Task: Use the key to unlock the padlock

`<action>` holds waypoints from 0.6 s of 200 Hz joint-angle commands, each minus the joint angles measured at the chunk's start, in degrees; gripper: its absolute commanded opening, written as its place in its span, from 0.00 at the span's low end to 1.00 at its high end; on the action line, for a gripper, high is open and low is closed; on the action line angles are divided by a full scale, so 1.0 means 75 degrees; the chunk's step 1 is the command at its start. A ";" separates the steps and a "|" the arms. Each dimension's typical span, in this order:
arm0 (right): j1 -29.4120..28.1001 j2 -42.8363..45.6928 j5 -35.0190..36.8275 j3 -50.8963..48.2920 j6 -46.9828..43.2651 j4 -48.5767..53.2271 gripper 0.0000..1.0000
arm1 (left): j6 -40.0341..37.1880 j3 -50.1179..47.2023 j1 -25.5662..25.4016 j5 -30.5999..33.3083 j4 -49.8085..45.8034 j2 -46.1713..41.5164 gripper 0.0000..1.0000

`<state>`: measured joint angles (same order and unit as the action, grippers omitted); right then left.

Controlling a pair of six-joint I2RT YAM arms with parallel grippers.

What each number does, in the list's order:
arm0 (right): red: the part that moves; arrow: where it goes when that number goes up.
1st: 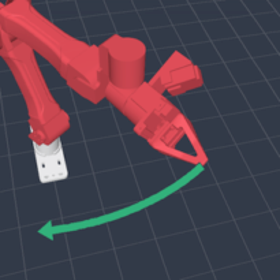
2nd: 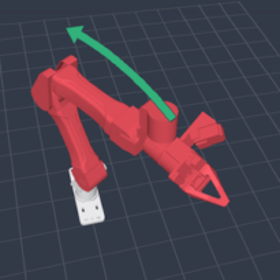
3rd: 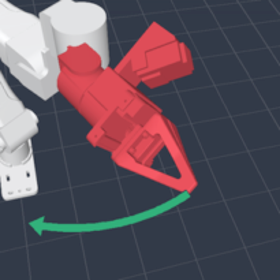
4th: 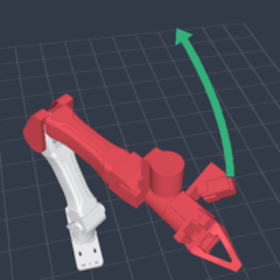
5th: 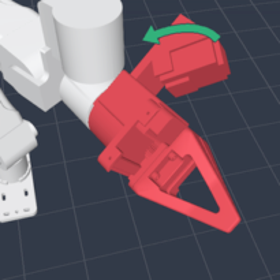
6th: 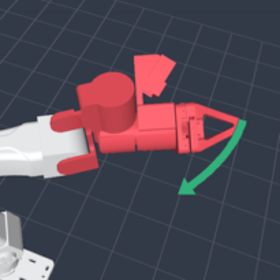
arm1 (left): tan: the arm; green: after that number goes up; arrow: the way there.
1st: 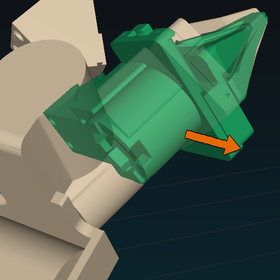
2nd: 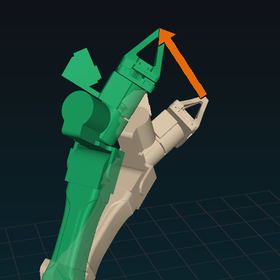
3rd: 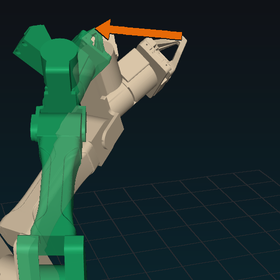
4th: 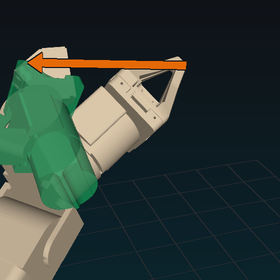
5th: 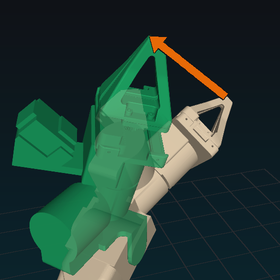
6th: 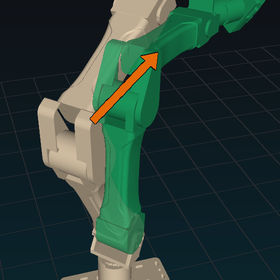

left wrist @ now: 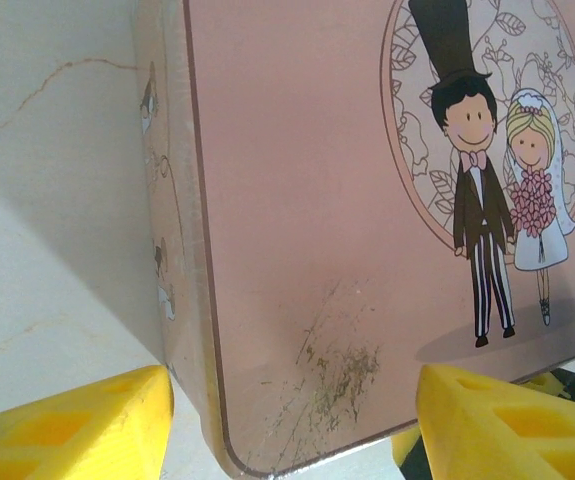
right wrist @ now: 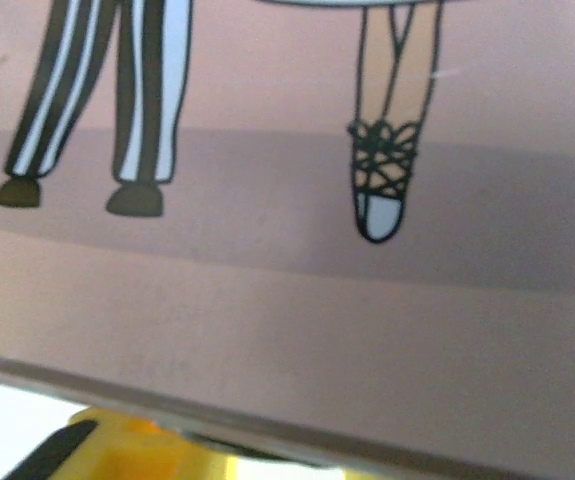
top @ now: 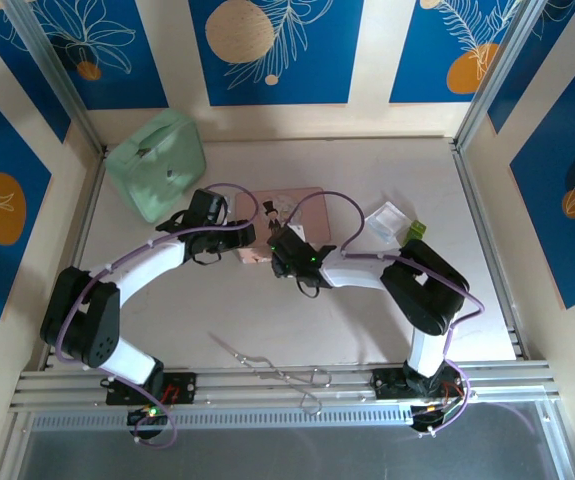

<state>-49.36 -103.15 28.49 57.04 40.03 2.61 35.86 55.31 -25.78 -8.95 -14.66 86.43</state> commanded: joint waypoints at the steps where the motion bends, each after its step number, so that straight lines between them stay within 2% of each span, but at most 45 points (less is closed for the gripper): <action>1: 0.0034 -0.0249 0.0114 0.0298 0.0226 0.0736 0.20 | -0.0140 -0.0085 -0.0055 0.0045 -0.0252 0.0121 0.65; 31: 0.0010 -0.0558 0.0186 0.1071 0.0936 0.2461 0.13 | -0.0130 -0.0097 -0.0055 0.0047 -0.0238 0.0115 0.65; 52: -0.0054 -0.0748 0.0111 0.1538 0.1470 0.3436 0.13 | -0.0128 -0.0109 -0.0055 0.0057 -0.0223 0.0112 0.65; 73: -0.0098 -0.0841 -0.0114 0.1744 0.1828 0.3776 0.14 | -0.0106 -0.0121 -0.0055 0.0027 -0.0182 0.0133 0.64; 99: -0.0167 -0.0630 -0.0245 0.1449 0.1483 0.3080 0.31 | -0.0088 -0.0132 -0.0055 -0.0015 -0.0170 0.0122 0.64; 120: -0.0157 -0.0057 -0.0555 0.0714 0.0757 0.1647 0.44 | -0.0140 -0.0132 -0.0055 -0.0014 -0.0189 0.0101 0.64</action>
<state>-50.06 -107.37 27.49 68.01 49.95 20.80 35.86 54.98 -25.78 -8.97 -14.68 86.48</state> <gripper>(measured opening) 0.382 0.645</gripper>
